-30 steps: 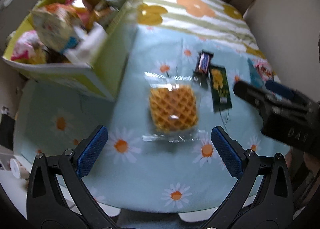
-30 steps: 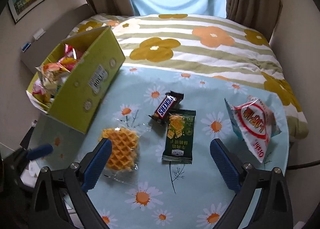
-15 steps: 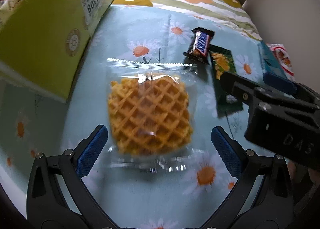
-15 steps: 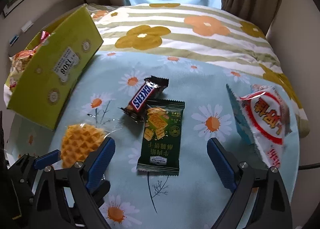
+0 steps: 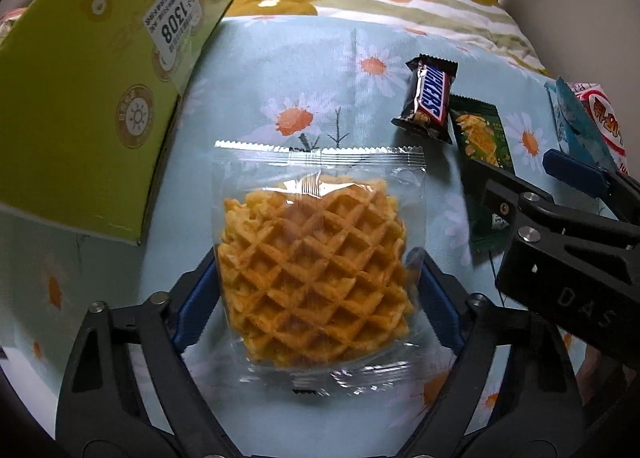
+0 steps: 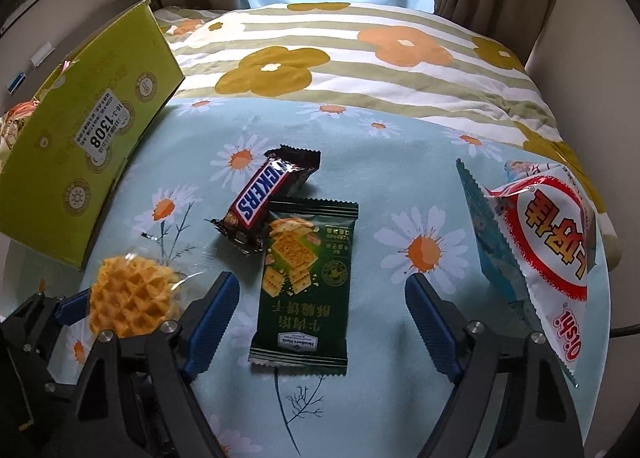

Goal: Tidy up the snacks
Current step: 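Grasp the waffle packet with the left tool while the right tool grasps the green cracker packet, then carry both packets over the yellow box and open both tools to drop them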

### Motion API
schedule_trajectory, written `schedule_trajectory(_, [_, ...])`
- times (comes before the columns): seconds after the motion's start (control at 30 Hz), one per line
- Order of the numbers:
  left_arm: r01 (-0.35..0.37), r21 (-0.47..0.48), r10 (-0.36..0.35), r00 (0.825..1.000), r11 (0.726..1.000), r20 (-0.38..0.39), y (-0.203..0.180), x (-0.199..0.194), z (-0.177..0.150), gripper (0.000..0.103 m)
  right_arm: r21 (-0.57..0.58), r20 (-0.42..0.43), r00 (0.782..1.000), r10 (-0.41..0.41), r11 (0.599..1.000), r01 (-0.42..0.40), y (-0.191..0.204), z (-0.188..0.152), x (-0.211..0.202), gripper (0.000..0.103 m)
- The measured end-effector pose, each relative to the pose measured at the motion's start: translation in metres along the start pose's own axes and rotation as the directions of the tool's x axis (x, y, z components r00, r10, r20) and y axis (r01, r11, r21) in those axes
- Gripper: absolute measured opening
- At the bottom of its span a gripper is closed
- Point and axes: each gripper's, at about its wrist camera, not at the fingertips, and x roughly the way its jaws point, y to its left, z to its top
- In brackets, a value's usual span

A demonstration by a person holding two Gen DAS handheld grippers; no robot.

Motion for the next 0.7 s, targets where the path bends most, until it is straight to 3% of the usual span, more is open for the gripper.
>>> schedule_trajectory(0.17, [0.009,0.008,-0.009,1.0,1.0,0.001,0.006,-0.003,-0.001,0.074,0.002,-0.007,1.0,0.006,1.0,-0.006,0.001,-0.001,0.003,0.074])
schedule_trajectory(0.53, [-0.034,-0.018,0.035,0.997,0.999,0.071,0.015,-0.017,-0.008,0.073,-0.004,0.0,1.0,0.004,1.0,-0.004,0.007,0.0,0.014,0.063])
schedule_trajectory(0.63, [-0.032,-0.015,0.033,0.997,0.999,0.071,0.016,-0.017,-0.01,0.073,-0.037,0.019,0.999,-0.028,0.999,0.028,0.013,-0.002,0.014,0.055])
schedule_trajectory(0.7, [-0.025,-0.01,0.026,0.998,1.0,0.066,0.017,-0.017,-0.01,0.073,-0.06,0.032,0.999,-0.03,0.998,0.032,0.017,-0.003,0.013,0.042])
